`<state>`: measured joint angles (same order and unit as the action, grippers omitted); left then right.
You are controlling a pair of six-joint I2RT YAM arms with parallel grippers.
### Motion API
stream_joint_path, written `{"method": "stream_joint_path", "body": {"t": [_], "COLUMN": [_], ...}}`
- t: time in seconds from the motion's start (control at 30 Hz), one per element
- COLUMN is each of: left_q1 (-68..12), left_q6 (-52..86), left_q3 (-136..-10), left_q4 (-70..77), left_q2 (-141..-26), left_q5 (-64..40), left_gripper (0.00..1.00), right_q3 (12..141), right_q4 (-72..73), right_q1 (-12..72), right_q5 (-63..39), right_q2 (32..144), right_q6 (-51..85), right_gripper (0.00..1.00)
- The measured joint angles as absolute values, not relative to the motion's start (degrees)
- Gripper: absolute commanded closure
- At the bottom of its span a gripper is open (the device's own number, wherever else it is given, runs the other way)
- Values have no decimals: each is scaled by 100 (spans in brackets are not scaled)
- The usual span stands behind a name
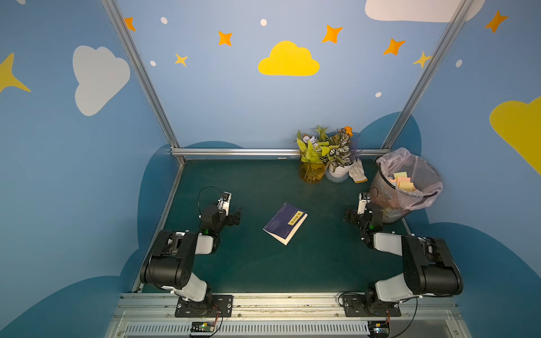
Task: Peel off the used sticky note
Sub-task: Reset both arms
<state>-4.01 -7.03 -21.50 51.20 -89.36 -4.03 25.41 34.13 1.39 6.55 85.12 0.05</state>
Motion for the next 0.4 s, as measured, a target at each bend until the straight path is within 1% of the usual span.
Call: {"method": "stream_joint_path", "body": {"t": [0.4], "left_q1": [-401], "left_q6": [-703], "left_q3": [-2150], "left_q4": [5122], "left_q2": [-8936], "left_q5": [-403], "left_gripper": [0], "right_q3": [2585], "right_q4": [3411], "right_q1": [139], "right_q5": [637], "right_q2": [8495], "right_q6": [3], "right_gripper": [2]}}
